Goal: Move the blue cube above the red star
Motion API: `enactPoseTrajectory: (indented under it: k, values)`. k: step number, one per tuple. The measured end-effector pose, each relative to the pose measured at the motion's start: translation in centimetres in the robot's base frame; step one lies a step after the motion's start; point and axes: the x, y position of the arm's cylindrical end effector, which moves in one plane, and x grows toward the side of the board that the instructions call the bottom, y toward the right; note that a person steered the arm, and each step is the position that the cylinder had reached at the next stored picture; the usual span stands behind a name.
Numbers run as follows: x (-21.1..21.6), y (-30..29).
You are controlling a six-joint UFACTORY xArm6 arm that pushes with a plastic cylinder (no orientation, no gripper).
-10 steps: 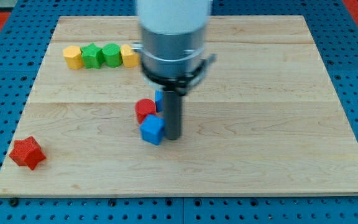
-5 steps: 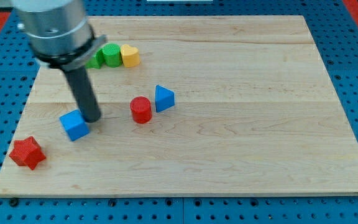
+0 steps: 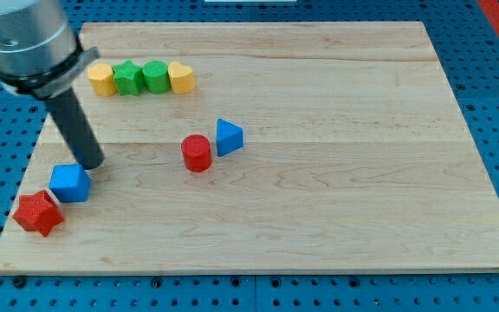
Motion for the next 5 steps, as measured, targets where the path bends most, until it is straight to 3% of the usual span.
enactPoseTrajectory:
  k: [1, 3, 5]
  values:
    - [0.4, -1.0]
    - [0.5, 7.9]
    - [3.3, 6.1]
